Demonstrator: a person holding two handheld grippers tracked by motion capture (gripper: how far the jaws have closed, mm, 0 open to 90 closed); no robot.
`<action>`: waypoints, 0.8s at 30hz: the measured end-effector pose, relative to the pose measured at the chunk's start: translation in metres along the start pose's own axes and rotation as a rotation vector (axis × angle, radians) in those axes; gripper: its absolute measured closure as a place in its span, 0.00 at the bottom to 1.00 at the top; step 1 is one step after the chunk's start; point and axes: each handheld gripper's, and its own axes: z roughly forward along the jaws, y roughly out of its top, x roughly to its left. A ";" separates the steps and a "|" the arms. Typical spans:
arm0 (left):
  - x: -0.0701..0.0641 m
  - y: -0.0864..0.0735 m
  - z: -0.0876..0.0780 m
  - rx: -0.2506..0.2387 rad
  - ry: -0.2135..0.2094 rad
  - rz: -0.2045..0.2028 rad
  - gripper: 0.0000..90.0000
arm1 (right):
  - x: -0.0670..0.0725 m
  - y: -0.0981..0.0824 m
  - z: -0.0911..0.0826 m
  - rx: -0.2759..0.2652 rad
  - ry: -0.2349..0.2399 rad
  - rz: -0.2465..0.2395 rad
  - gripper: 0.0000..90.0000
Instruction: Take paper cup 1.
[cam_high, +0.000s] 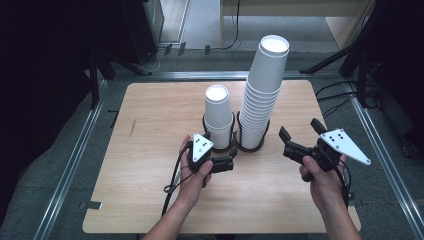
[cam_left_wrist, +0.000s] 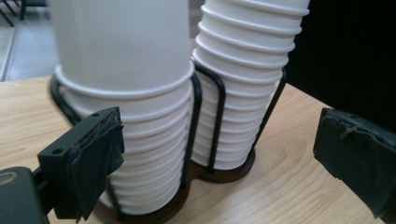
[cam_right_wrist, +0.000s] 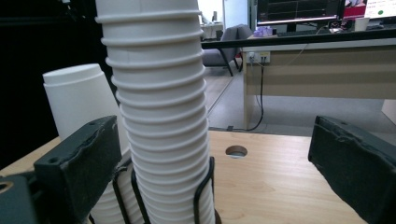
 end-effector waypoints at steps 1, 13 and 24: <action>-0.002 0.000 0.002 0.000 -0.003 0.002 0.02 | 0.002 0.002 0.002 0.002 0.004 0.000 0.03; -0.024 0.002 0.019 -0.045 -0.031 0.041 0.02 | 0.017 0.028 0.017 0.003 0.026 0.014 0.01; -0.037 0.019 0.041 -0.068 -0.039 0.051 0.00 | 0.028 0.050 0.031 0.002 0.028 0.005 0.00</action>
